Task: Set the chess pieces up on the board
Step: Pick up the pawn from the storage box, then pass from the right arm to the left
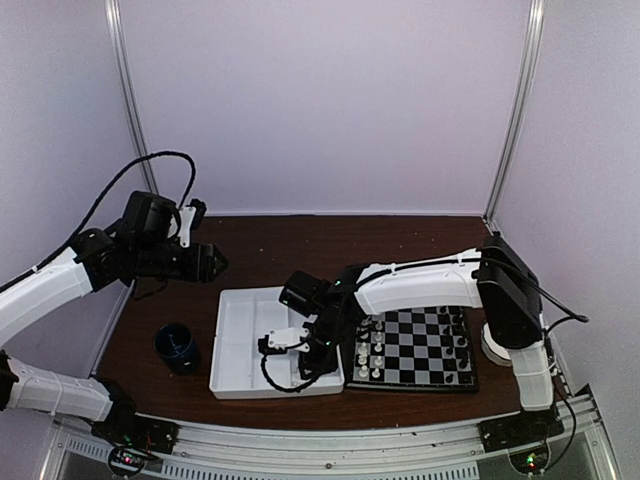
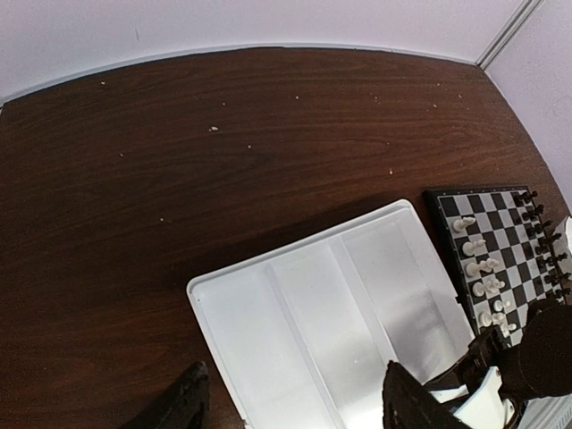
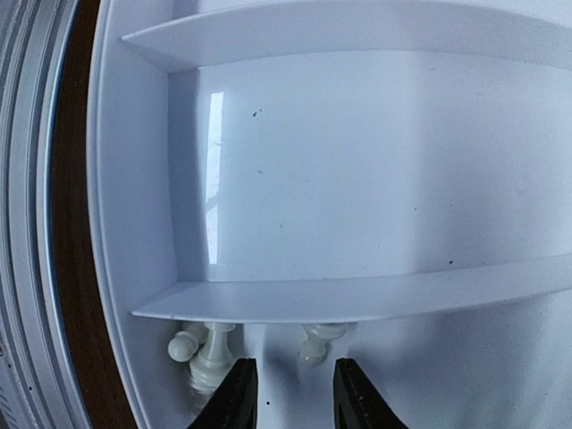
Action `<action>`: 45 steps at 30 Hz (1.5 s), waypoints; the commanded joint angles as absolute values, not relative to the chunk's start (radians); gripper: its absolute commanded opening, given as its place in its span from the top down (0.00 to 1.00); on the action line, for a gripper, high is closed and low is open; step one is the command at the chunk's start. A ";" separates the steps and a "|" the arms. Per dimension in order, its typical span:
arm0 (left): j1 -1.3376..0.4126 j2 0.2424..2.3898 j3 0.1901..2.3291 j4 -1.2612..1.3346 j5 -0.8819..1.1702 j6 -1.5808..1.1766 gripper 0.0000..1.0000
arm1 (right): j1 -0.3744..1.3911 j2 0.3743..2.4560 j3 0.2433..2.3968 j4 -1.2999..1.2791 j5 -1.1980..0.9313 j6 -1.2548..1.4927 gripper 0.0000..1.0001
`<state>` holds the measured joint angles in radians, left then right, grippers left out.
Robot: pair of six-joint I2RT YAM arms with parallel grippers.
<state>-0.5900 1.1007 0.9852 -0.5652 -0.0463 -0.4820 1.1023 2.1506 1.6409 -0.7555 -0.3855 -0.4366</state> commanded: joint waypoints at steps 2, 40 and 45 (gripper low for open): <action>-0.586 1.085 0.977 -0.531 -0.057 -0.489 0.34 | 1.108 2.170 1.670 -0.745 -0.352 -0.405 0.73; -0.605 1.199 0.775 0.094 0.650 -0.546 0.33 | 0.957 1.847 1.611 -0.827 -0.529 -0.381 1.00; -0.614 1.280 0.816 0.071 0.676 -0.667 0.37 | 0.945 1.839 1.621 -0.827 -0.517 -0.376 1.00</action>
